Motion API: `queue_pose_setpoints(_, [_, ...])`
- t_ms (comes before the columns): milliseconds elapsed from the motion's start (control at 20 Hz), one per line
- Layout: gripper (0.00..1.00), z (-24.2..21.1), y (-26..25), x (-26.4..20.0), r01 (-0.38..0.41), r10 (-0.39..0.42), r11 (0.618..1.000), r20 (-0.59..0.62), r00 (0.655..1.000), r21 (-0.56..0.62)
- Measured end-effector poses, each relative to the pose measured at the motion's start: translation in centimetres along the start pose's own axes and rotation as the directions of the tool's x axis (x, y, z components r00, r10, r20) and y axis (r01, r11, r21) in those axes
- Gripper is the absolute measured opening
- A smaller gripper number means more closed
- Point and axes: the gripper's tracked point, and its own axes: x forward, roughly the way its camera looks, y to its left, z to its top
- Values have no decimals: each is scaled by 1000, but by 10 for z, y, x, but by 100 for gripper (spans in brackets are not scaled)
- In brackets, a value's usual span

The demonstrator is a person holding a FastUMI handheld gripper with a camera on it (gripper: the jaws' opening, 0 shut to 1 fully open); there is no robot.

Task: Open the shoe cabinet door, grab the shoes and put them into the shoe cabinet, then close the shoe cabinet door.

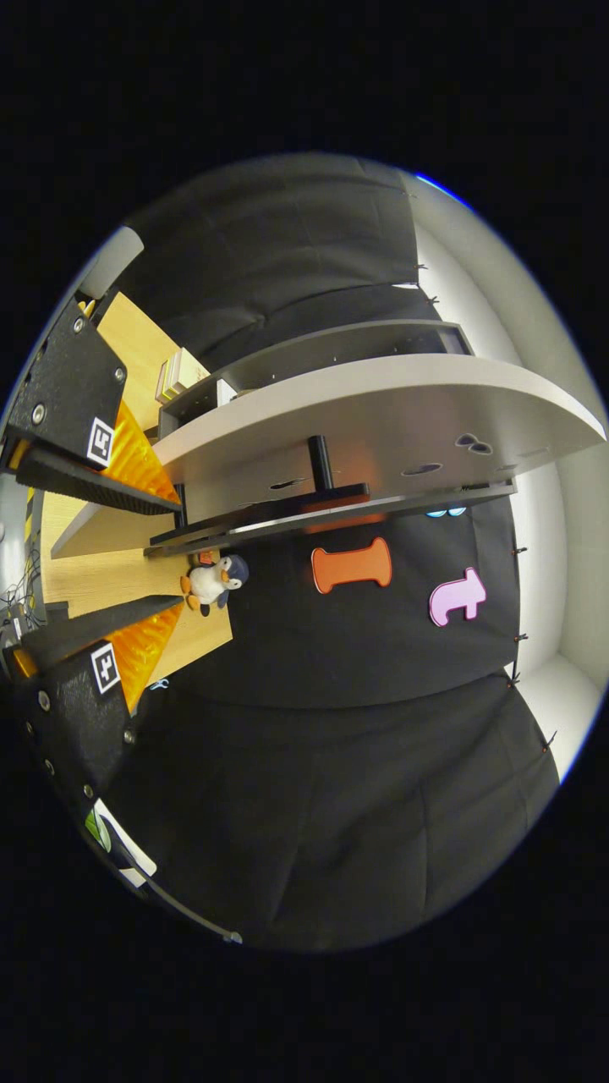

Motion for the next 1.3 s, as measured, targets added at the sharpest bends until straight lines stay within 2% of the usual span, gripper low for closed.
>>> queue_pose_setpoints(250, [62, 0, 5, 6, -50, 50, 999, 6, 999, -13])
queue_pose_setpoints(750, [63, 0, 73, 18, -281, 281, 959, 3, 960, -39])
queue_pose_setpoints(1000, [65, 0, 80, 21, -314, 314, 949, 6, 949, -12])
queue_pose_setpoints(1300, [68, 2, 95, 23, -355, 355, 934, -3, 935, -45])
